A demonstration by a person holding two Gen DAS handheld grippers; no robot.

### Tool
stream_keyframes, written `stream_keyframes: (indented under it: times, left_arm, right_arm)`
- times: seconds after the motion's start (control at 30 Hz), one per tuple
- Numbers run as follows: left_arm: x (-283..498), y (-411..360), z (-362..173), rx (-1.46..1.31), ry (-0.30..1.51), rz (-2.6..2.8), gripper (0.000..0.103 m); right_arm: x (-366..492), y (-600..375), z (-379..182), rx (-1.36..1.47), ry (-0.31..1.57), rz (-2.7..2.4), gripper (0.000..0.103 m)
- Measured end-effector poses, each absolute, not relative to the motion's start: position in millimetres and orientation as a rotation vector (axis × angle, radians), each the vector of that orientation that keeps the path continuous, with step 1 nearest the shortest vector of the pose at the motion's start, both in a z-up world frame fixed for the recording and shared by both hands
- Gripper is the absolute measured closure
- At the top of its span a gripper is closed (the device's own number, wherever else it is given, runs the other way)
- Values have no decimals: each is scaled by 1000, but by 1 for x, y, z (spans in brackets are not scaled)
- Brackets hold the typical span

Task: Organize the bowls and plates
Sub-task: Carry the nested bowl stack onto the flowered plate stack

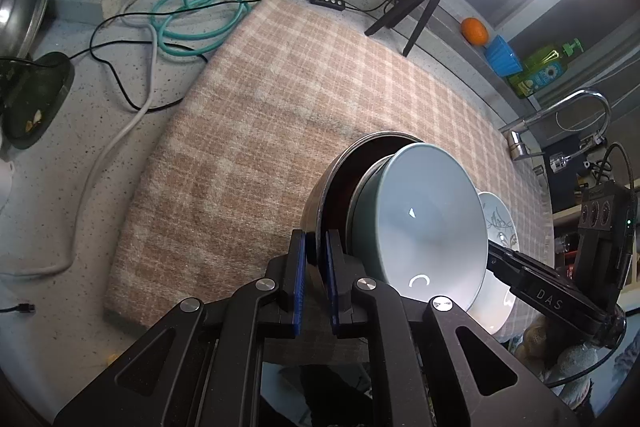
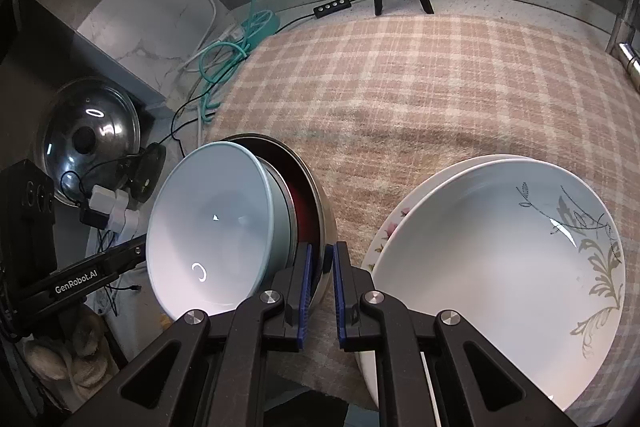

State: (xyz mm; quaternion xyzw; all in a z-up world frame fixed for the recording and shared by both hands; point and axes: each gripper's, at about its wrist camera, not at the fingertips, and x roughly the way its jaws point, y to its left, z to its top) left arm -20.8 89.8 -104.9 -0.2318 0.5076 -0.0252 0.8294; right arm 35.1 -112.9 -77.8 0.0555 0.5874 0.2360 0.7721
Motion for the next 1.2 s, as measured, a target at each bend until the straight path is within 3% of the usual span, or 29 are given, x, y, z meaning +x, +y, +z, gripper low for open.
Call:
stream_keyframes:
  times: [0.5, 1.2]
  left_arm:
    - [-21, 72, -70, -457, 1006, -100, 95]
    - [-4, 12, -60, -392, 1019, -230, 95]
  right_arm:
    - [27, -134, -47, 167, 1222, 502, 93]
    - [14, -205, -30, 243, 1179, 393, 93]
